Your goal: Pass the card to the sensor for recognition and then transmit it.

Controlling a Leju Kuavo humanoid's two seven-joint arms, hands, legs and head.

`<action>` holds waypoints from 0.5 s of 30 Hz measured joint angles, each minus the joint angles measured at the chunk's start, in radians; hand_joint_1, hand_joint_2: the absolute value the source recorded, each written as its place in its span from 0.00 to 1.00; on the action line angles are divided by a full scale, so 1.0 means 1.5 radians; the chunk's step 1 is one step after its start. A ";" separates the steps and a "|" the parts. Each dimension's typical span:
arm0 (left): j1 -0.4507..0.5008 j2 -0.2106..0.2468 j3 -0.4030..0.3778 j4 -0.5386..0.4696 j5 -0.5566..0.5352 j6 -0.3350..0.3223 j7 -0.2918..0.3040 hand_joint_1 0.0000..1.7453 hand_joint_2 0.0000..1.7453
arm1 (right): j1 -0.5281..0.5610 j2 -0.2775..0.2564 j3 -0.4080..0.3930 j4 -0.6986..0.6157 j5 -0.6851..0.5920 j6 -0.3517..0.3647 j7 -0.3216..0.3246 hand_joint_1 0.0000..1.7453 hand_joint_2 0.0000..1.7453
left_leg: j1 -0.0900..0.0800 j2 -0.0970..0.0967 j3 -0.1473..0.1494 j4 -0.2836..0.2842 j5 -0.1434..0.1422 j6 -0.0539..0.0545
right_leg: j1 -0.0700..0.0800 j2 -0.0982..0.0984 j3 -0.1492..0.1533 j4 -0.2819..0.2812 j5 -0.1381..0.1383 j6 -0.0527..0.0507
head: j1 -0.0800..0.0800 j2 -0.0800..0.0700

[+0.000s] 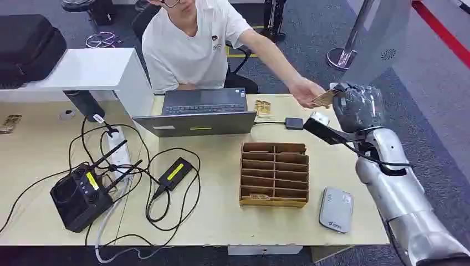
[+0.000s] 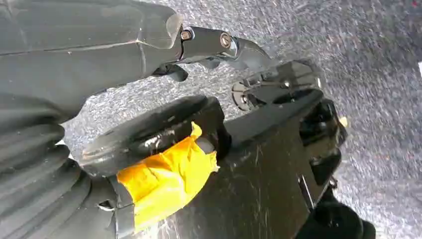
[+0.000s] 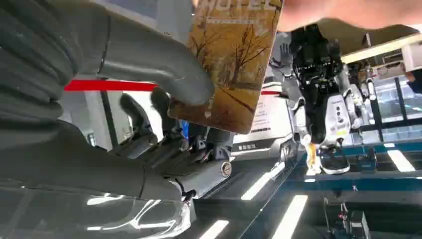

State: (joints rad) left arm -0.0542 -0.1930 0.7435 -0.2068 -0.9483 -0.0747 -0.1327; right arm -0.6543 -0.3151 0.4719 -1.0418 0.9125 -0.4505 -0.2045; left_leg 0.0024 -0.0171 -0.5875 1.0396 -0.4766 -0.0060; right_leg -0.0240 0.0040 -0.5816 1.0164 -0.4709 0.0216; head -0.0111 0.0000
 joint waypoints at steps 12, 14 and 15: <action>0.001 0.001 -0.001 0.000 0.006 0.003 -0.007 0.00 1.00 | 0.074 -0.001 -0.036 -0.047 -0.012 -0.031 -0.016 1.00 1.00 | 0.000 0.000 0.000 0.000 0.000 0.000 | 0.000 0.000 0.000 0.000 0.000 0.000 | 0.000 0.000; 0.002 0.001 -0.001 0.000 0.008 0.005 -0.007 0.00 1.00 | 0.102 -0.008 -0.052 -0.071 -0.018 -0.043 -0.019 1.00 1.00 | 0.000 0.000 0.000 0.000 0.000 0.000 | 0.000 0.000 0.000 0.000 0.000 0.000 | 0.000 0.000; 0.003 0.001 -0.001 0.000 0.007 0.006 -0.008 0.00 1.00 | 0.117 -0.010 -0.060 -0.083 -0.024 -0.048 -0.023 1.00 1.00 | 0.000 0.000 0.000 0.000 0.000 0.000 | 0.000 0.000 0.000 -0.001 0.000 0.000 | 0.000 0.000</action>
State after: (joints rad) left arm -0.0497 -0.1923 0.7427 -0.2064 -0.9373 -0.0656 -0.1454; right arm -0.4783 -0.3304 0.3818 -1.1659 0.8758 -0.5223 -0.2388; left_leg 0.0024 -0.0174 -0.5877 1.0397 -0.4770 -0.0061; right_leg -0.0240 0.0037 -0.5823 1.0156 -0.4710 0.0216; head -0.0111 0.0000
